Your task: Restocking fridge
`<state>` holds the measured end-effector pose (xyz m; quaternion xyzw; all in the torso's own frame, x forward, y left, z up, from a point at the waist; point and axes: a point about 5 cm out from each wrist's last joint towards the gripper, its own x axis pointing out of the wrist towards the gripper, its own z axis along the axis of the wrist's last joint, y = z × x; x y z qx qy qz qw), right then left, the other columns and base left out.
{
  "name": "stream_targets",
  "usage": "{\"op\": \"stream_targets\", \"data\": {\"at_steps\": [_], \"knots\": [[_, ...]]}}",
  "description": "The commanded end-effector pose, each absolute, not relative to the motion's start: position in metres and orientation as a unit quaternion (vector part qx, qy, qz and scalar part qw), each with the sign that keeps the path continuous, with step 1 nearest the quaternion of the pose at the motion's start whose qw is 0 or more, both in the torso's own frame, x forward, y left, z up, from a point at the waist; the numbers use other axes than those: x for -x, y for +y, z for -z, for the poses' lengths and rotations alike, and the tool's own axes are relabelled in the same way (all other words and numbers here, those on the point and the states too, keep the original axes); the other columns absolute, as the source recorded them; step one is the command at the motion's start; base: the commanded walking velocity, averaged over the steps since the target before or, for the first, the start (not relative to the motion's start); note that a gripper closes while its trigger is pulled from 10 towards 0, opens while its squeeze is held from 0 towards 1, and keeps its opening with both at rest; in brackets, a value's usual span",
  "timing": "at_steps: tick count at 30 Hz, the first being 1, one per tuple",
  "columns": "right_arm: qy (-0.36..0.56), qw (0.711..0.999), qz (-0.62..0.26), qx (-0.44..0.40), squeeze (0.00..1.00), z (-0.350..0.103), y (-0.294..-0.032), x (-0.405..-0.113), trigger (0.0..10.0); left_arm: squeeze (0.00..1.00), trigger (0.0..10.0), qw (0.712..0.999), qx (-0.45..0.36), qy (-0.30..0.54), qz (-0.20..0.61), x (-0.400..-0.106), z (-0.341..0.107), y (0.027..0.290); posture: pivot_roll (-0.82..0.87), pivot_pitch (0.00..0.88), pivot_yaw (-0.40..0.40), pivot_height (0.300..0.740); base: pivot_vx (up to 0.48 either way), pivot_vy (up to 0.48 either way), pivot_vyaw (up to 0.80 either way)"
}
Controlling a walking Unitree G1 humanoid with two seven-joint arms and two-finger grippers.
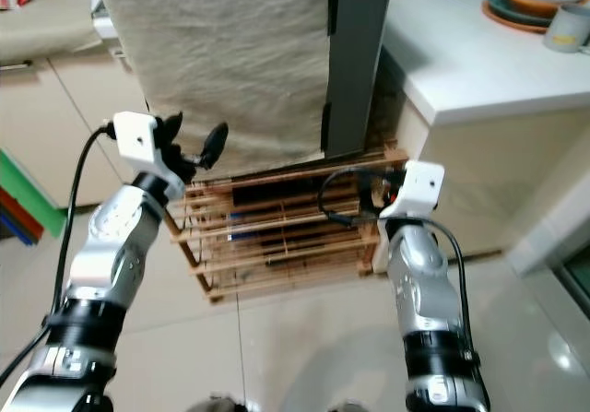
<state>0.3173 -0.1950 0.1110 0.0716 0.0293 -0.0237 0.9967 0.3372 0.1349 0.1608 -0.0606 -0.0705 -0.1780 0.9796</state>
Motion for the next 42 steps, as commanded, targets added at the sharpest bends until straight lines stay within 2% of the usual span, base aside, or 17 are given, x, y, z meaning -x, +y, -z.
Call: {"op": "stream_targets", "data": {"at_steps": [1, 10, 12, 13, 14, 15, 18, 20, 26, 30, 42], "knots": [[0.030, 0.997, 0.030, -0.065, 0.00, -0.108, -0.196, -0.313, 10.0, 0.00, 10.0, 0.980, 0.065, -0.050, 0.181, -0.335, -0.153, 0.136, -0.08, 0.000, 0.087, 0.740, 0.000, 0.450, -0.69], [0.021, 0.998, 0.039, -0.048, 0.00, -0.107, -0.200, -0.308, 10.0, 0.00, 10.0, 0.983, 0.048, -0.030, 0.176, -0.336, -0.149, 0.136, -0.09, 0.000, 0.091, 0.740, 0.000, 0.477, -0.62], [0.018, 0.999, 0.016, -0.026, 0.00, -0.107, -0.193, -0.307, 10.0, 0.00, 10.0, 0.986, 0.012, -0.049, 0.160, -0.337, -0.152, 0.138, -0.09, 0.000, 0.091, 0.740, 0.000, 0.480, 0.00], [0.012, 1.000, -0.016, -0.008, 0.00, -0.110, -0.181, -0.306, 10.0, 0.00, 10.0, 0.987, -0.012, -0.041, 0.156, -0.338, -0.150, 0.138, -0.09, 0.000, 0.093, 0.740, 0.000, 0.000, 0.00], [0.012, 1.000, -0.016, -0.008, 0.00, -0.110, -0.181, -0.306, 10.0, 0.00, 10.0, 0.987, -0.012, -0.041, 0.156, -0.338, -0.150, 0.138, -0.09, 0.000, 0.093, 0.740, 0.000, 0.000, 0.00], [0.000, 0.999, -0.052, 0.004, 0.00, -0.115, -0.164, -0.306, 10.0, 0.00, 10.0, 0.986, -0.013, -0.033, 0.161, -0.339, -0.148, 0.136, -0.10, 0.000, 0.095, 0.740, 0.000, 0.000, 0.00], [-0.019, 0.995, -0.096, 0.012, 0.00, -0.123, -0.140, -0.307, 10.0, 0.00, 10.0, 0.984, 0.007, -0.040, 0.172, -0.338, -0.150, 0.134, -0.10, 0.000, 0.094, 0.740, 0.097, 0.119, 0.00], [-0.020, 0.995, -0.101, 0.010, 0.00, -0.124, -0.138, -0.307, 10.0, 0.00, 10.0, 0.985, 0.006, -0.038, 0.171, -0.338, -0.149, 0.134, -0.10, 0.000, 0.089, 0.740, 0.311, 0.352, 0.00], [-0.013, 0.996, -0.093, 0.000, 0.00, -0.121, -0.143, -0.306, 10.0, 0.00, 10.0, 0.985, 0.017, -0.032, 0.168, -0.337, -0.146, 0.132, -0.09, 0.000, 0.079, 0.740, 0.344, 0.334, 0.00], [0.001, 0.997, -0.073, -0.013, 0.00, -0.117, -0.152, -0.306, 10.0, 0.00, 10.0, 0.986, 0.014, -0.021, 0.164, -0.336, -0.140, 0.133, -0.09, 0.000, 0.077, 0.740, 0.000, 0.473, 0.00], [0.010, 0.998, -0.067, -0.017, 0.00, -0.112, -0.157, -0.305, 10.0, 0.00, 10.0, 0.981, 0.040, -0.037, 0.184, -0.332, -0.145, 0.133, -0.08, 0.000, 0.072, 0.740, -0.070, 0.439, -0.75]]}}
